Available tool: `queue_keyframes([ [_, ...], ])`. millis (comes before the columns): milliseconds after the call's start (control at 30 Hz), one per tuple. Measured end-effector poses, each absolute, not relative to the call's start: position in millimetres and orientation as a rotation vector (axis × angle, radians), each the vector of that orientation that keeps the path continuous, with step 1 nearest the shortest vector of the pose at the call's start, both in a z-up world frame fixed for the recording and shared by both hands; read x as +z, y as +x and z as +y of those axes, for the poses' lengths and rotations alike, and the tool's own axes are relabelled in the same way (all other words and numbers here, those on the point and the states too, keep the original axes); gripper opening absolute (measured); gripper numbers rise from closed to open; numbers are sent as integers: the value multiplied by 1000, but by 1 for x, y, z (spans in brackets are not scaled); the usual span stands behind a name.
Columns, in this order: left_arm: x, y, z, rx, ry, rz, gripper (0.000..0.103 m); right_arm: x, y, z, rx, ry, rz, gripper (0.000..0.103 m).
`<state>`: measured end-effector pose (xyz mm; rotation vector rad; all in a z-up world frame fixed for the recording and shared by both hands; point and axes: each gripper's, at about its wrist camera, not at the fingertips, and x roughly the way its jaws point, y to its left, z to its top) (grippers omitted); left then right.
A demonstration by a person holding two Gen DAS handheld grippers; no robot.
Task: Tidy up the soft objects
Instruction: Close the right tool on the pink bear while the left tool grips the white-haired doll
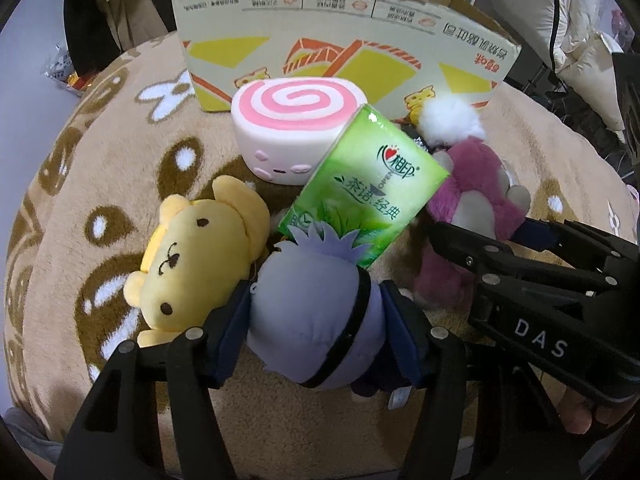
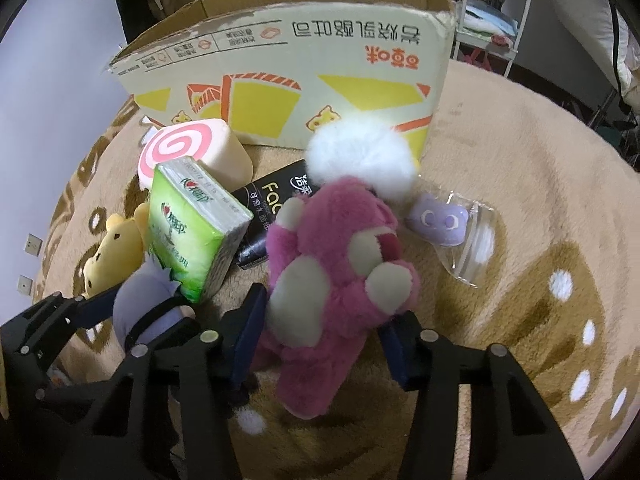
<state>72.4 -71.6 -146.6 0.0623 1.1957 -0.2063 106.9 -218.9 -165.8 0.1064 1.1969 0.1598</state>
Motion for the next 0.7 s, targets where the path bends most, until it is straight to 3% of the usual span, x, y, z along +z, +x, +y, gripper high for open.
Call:
queue_keyframes([
  [233, -124, 60, -71, -197, 84, 1096, 61, -150, 94, -226, 141, 122, 1159, 47],
  [700, -76, 38, -60, -98, 162, 844, 61, -103, 63, -247, 121, 185, 980, 46],
])
